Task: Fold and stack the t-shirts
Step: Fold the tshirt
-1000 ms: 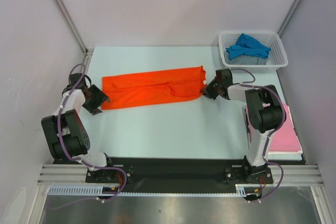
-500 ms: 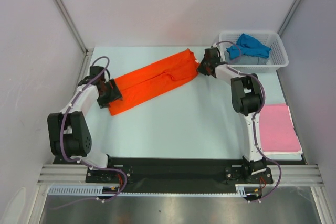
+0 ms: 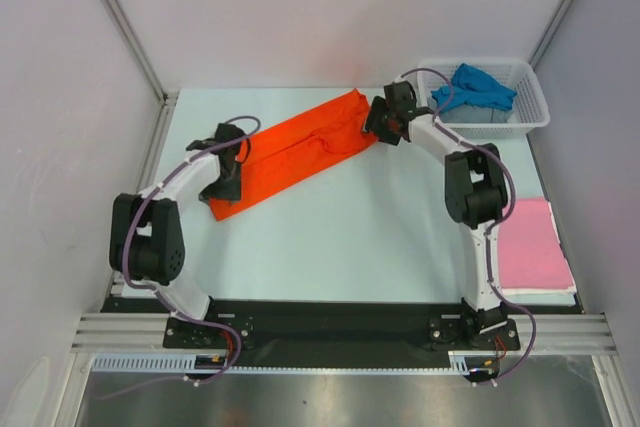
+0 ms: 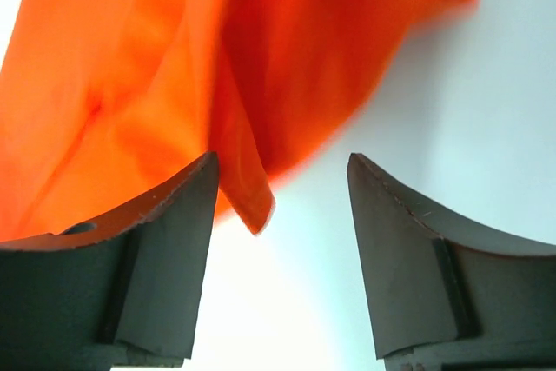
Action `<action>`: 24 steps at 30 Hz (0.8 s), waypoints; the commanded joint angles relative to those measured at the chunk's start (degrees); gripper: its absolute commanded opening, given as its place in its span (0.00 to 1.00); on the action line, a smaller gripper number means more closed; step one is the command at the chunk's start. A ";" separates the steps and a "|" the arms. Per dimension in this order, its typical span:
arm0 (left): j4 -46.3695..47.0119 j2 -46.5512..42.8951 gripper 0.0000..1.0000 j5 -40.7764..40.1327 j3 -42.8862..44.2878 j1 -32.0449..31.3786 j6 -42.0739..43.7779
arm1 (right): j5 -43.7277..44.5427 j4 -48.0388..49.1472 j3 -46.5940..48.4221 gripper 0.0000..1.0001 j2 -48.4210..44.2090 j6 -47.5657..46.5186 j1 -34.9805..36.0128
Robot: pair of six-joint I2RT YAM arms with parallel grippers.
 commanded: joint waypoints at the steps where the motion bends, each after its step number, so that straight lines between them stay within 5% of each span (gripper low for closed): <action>1: -1.95 4.12 0.56 -9.05 0.61 -3.87 4.25 | -0.96 -3.32 -5.47 0.66 -13.12 -2.95 1.29; 12: 0.95 11.25 0.54 -13.72 0.08 -9.24 8.20 | -6.94 -0.95 -37.73 0.67 -42.91 -5.15 1.56; 18: 2.79 12.65 0.57 -12.92 -1.15 -9.24 9.79 | -7.82 -2.17 -43.99 0.67 -49.08 -6.64 1.38; 24: 3.41 15.03 0.44 -12.84 -0.80 -9.15 9.96 | -8.35 -3.93 -46.54 0.67 -53.39 -7.96 0.41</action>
